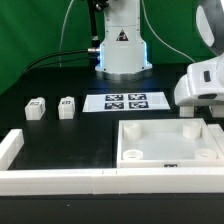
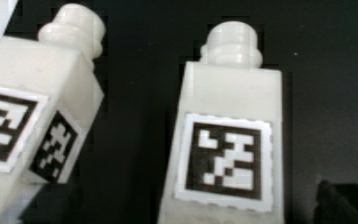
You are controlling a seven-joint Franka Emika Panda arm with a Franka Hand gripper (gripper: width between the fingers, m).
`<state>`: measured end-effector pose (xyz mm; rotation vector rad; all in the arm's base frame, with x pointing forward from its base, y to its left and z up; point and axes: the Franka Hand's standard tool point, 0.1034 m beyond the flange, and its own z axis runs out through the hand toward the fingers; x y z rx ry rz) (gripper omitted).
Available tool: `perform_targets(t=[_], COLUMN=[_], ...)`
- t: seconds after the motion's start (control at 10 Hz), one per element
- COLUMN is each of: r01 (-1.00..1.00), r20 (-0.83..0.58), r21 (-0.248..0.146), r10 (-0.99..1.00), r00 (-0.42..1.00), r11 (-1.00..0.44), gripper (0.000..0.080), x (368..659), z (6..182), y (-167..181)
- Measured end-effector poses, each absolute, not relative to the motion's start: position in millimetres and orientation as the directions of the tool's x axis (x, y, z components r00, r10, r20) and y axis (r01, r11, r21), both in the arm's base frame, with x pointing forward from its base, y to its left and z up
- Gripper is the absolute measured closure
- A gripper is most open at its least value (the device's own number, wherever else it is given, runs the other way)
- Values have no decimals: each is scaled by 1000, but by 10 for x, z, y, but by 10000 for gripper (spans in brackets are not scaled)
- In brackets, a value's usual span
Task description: Assemble one leg
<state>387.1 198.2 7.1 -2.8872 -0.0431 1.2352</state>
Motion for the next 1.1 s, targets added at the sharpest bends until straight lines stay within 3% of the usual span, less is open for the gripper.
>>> perform_targets(t=[0.1,0.2,0.3,0.4,0.5,0.9,1.1], r01=[25,25,25,25,25,28,33], r20=[-724,-724,-724,-724,-724,-725,-737], r21=[-12,-12,-12,-12,-12,-11,1], r10=[25,25,25,26,26,27,21], r00=[689,689,689,689,689,688,675], r11=[-1000,-1000,-1000,-1000,-1000,-1000,-999], gripper=[204,343,343,477,508,508,508], x=[3867,3868,3868,3868,3868,3866,3859], z=[66,66,66,67,67,84,318], y=[1981,1981,1981,1981,1981,1975,1913])
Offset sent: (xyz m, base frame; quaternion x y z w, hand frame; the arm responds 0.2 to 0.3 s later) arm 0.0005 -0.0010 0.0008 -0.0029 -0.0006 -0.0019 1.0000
